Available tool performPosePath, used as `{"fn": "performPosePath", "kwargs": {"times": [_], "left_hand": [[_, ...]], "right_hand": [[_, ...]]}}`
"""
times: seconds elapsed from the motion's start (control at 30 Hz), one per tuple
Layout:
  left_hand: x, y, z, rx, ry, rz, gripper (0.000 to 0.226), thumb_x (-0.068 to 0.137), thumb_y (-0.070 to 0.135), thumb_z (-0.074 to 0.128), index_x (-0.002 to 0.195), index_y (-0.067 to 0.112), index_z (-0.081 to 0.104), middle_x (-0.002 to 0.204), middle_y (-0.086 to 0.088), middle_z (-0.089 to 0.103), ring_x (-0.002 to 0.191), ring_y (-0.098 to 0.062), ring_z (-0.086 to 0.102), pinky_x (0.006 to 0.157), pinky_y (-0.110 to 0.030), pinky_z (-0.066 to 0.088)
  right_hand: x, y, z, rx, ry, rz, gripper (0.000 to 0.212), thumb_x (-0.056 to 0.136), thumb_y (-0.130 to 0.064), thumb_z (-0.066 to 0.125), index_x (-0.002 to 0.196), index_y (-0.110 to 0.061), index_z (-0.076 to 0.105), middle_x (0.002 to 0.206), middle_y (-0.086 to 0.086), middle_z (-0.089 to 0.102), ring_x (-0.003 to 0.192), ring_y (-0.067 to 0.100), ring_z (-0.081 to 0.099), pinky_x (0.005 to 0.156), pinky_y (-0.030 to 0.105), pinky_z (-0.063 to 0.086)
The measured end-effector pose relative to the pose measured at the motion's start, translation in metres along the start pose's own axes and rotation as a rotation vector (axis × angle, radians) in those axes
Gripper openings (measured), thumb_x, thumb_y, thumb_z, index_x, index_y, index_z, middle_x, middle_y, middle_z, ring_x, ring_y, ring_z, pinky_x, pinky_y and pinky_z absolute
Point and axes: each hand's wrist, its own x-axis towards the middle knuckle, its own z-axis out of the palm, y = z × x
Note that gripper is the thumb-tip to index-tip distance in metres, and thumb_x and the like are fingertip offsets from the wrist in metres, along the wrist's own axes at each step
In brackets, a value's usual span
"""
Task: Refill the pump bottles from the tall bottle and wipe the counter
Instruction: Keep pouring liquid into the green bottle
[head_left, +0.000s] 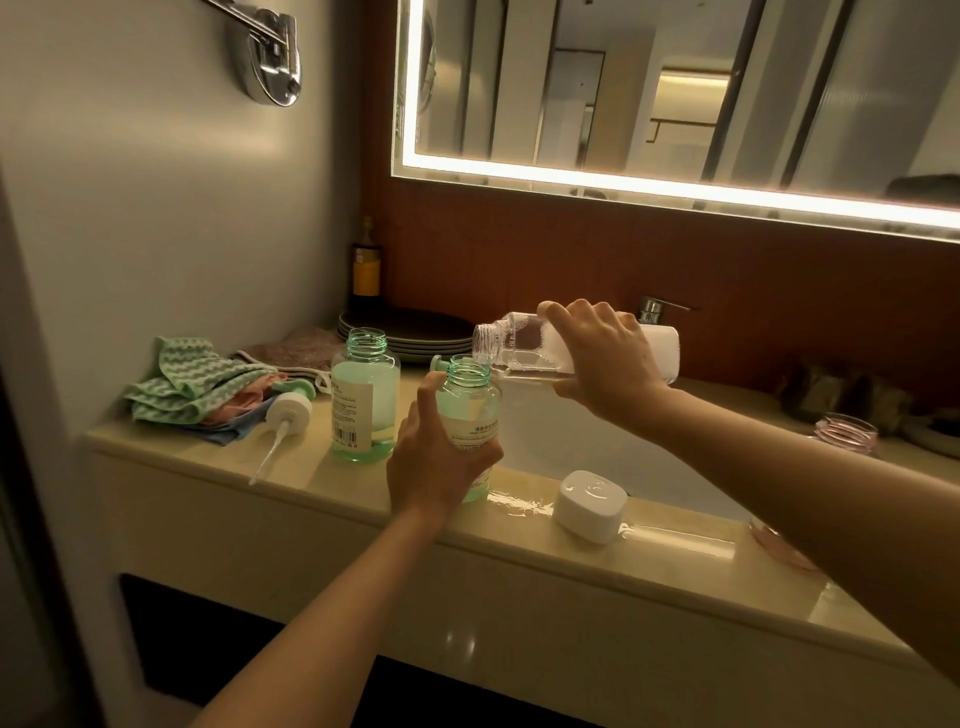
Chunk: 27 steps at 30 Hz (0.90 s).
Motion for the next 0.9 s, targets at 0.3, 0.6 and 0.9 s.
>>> {"fn": "performPosePath", "kwargs": {"times": [0.3, 0.6, 0.9], "left_hand": [[0.0004, 0.0, 0.0007, -0.002, 0.004, 0.002, 0.093, 0.063, 0.037, 0.079, 0.136, 0.025, 0.022, 0.128, -0.007, 0.051, 0.109, -0.025, 0.051, 0.076, -0.037, 0.049], [-0.0001, -0.0005, -0.0007, 0.004, -0.004, 0.015, 0.093, 0.064, 0.036, 0.079, 0.136, 0.024, 0.022, 0.129, -0.007, 0.05, 0.111, -0.025, 0.051, 0.076, -0.035, 0.048], [0.0007, -0.0007, -0.0014, 0.03, -0.01, 0.013, 0.093, 0.064, 0.037, 0.079, 0.136, 0.026, 0.021, 0.129, -0.006, 0.05, 0.111, -0.025, 0.05, 0.078, -0.036, 0.047]], "right_hand": [[-0.0003, -0.0012, -0.0035, -0.01, -0.004, -0.006, 0.07, 0.08, -0.028, 0.068, 0.138, -0.021, 0.029, 0.129, 0.007, 0.047, 0.116, 0.026, 0.044, 0.099, 0.038, 0.034], [0.001, -0.0004, -0.0026, -0.021, 0.002, -0.009, 0.07, 0.08, -0.027, 0.068, 0.138, -0.02, 0.03, 0.128, 0.008, 0.047, 0.115, 0.027, 0.045, 0.098, 0.039, 0.034], [0.0014, -0.0012, -0.0039, -0.018, -0.003, -0.008, 0.07, 0.08, -0.027, 0.068, 0.138, -0.021, 0.03, 0.129, 0.008, 0.047, 0.115, 0.027, 0.045, 0.098, 0.039, 0.033]]}}
